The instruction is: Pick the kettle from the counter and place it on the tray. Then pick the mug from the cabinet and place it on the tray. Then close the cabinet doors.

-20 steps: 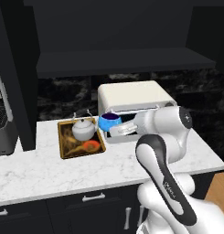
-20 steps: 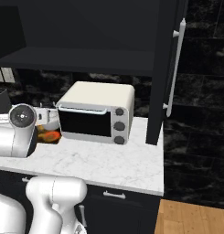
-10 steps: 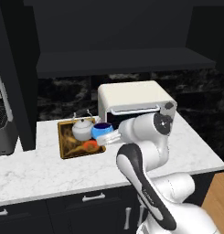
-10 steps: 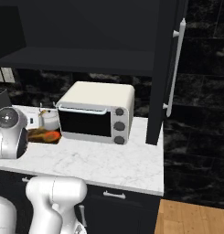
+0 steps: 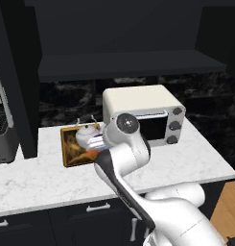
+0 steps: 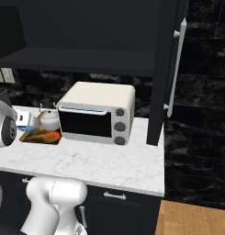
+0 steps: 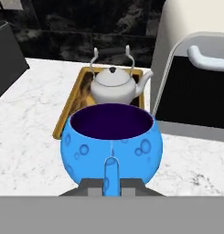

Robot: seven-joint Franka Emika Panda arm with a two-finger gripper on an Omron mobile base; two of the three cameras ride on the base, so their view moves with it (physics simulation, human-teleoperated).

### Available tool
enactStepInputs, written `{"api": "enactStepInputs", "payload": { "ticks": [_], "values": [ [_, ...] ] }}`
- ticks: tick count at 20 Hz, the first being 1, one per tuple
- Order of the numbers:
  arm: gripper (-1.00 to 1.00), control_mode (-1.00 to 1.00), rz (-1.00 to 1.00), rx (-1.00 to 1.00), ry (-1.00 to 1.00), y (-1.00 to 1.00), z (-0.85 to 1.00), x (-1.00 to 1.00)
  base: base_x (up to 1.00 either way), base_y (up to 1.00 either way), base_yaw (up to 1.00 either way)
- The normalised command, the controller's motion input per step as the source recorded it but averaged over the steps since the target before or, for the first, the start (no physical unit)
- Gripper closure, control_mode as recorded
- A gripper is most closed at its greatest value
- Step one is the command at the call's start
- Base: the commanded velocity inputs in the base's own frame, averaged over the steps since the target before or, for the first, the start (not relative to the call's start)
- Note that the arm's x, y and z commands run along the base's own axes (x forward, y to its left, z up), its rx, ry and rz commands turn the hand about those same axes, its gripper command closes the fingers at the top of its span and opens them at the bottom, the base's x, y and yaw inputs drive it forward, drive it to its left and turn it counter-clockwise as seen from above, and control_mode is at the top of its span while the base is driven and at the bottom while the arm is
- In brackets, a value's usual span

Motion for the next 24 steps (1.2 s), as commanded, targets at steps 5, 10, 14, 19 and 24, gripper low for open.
{"api": "enactStepInputs", "payload": {
  "ticks": [5, 10, 14, 19, 24],
  "values": [
    [1.0, -1.0, -0.25, -0.05, 0.06, 0.2, -0.37, 0.05, 0.0, 0.0, 0.0],
    [1.0, -1.0, -0.19, 0.0, 0.03, 0.09, -0.39, 0.23, 0.0, 0.0, 0.0],
    [1.0, -1.0, -0.09, 0.0, 0.0, 0.0, -0.39, 0.34, 0.0, 0.0, 0.0],
    [1.0, -1.0, -0.06, 0.0, 0.05, 0.02, -0.33, 0.44, 0.0, 0.0, 0.0],
    [1.0, -1.0, -0.04, 0.0, 0.04, 0.12, -0.4, 0.35, 0.0, 0.0, 0.0]
  ]
}}
